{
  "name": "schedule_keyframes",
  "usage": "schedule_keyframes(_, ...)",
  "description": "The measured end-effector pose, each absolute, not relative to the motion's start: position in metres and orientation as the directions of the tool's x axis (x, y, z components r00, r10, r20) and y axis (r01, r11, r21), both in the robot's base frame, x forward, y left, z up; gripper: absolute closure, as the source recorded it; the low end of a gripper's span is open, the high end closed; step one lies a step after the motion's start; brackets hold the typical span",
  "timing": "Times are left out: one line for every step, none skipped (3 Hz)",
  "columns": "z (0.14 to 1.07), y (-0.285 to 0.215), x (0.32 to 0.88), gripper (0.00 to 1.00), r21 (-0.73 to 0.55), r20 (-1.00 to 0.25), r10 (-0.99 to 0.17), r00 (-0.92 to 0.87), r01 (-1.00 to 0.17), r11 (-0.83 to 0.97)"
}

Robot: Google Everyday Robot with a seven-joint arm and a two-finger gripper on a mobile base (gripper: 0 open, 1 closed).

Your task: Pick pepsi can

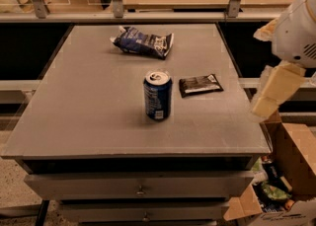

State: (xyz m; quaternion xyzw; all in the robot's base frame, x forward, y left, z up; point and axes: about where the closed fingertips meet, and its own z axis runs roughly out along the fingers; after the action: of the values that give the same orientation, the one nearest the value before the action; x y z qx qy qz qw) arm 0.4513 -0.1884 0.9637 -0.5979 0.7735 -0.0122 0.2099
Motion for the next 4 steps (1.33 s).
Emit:
schedule_keyframes(0.944,-0.144,0.469,0.00,-0.257,-0.434,-0.892,-0.128,-0.931,0.259)
schedule_keyframes(0.928,-0.095,0.474,0.00,-0.230,-0.551,-0.833,-0.039,-0.953,0.197)
schedule_keyframes(0.915,-0.055,0.474,0.00,-0.191,-0.642,-0.767,0.023,-0.973,0.131)
schedule_keyframes(0.908,-0.028,0.471,0.00,-0.166,-0.705,-0.707,0.057,-0.982,0.086)
